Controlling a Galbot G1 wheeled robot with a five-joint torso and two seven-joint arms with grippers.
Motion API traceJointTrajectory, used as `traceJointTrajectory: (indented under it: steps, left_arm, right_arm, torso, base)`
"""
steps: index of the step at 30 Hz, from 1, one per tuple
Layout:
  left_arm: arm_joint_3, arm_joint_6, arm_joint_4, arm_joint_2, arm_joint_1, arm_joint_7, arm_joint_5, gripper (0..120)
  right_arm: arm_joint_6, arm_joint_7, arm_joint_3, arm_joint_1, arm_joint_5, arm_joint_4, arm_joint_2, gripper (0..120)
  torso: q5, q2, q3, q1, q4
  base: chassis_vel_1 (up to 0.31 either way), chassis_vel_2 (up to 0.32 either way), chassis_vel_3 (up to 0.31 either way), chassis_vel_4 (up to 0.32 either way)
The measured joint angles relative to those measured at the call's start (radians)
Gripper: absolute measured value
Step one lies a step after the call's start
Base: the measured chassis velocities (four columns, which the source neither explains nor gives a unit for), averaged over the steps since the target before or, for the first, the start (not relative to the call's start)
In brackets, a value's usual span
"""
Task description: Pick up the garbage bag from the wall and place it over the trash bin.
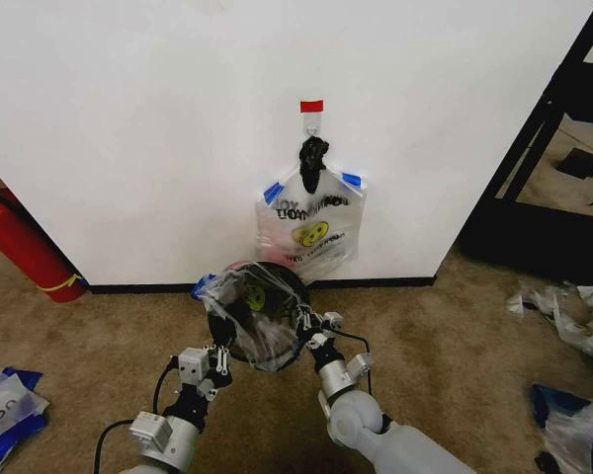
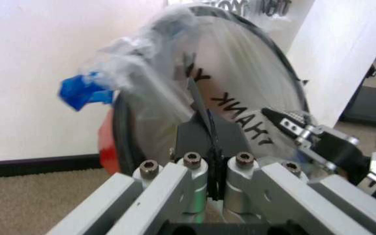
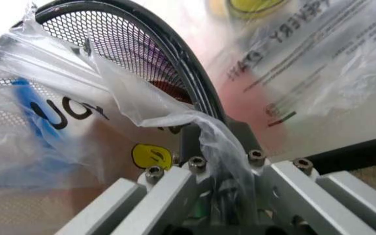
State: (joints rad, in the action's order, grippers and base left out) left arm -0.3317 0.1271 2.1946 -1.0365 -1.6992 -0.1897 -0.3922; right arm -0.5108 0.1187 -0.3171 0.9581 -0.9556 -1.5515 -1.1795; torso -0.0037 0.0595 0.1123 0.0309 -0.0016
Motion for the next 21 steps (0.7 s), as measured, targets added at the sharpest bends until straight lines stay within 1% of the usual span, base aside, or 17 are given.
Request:
traceJointTrajectory:
  steps: [8,12,13,14,16,19,21]
  left_arm:
    - [-0.029,-0.001,0.003,0.019,-0.006,-0.047,0.019,0]
    - [-0.033,-0.005,-0.010,0.023,-0.010,-0.081,0.062,0]
    - [-0.037,-0.009,-0.022,0.023,-0.008,-0.096,0.094,0]
    - [-0.037,-0.009,-0.022,0.023,-0.008,-0.096,0.094,0]
    - [-0.040,-0.012,-0.042,0.023,-0.002,-0.114,0.129,0]
    - [-0.041,-0.017,-0.072,0.022,0.009,-0.128,0.154,0]
    - [-0.041,-0.018,-0.106,0.022,0.025,-0.132,0.167,0]
  right_arm:
    - [0.009,0.012,0.022,0.001,-0.043,-0.024,0.014,0]
    - [0.022,0.031,0.024,0.000,-0.072,-0.038,0.016,0]
    - [0.027,0.035,0.025,-0.001,-0.084,-0.044,0.018,0]
    - [0.027,0.035,0.025,-0.001,-0.084,-0.044,0.018,0]
    - [0.032,0.036,0.025,-0.001,-0.095,-0.051,0.021,0]
    - [0.039,0.036,0.025,0.001,-0.108,-0.066,0.026,0]
    - [0.044,0.036,0.024,0.006,-0.118,-0.084,0.031,0]
  torso:
    - [0.0000,0.000,0.000,0.000,-0.0001]
    - [0.0000,0.000,0.000,0.000,0.0000]
    - [0.0000,0.000,0.000,0.000,0.0000]
    - [0.0000,0.000,0.000,0.000,0.0000]
    - [0.0000,0.000,0.000,0.000,0.0000]
    - [0.0000,0.000,0.000,0.000,0.0000]
    - [0.0000,0.000,0.000,0.000,0.0000]
  base:
    - [0.000,0.000,0.000,0.000]
    - [0.000,0.000,0.000,0.000]
    - [0.000,0.000,0.000,0.000]
    - [0.000,0.000,0.000,0.000]
    - [0.000,0.000,0.000,0.000]
    - [0.000,0.000,0.000,0.000]
    - [0.000,0.000,0.000,0.000]
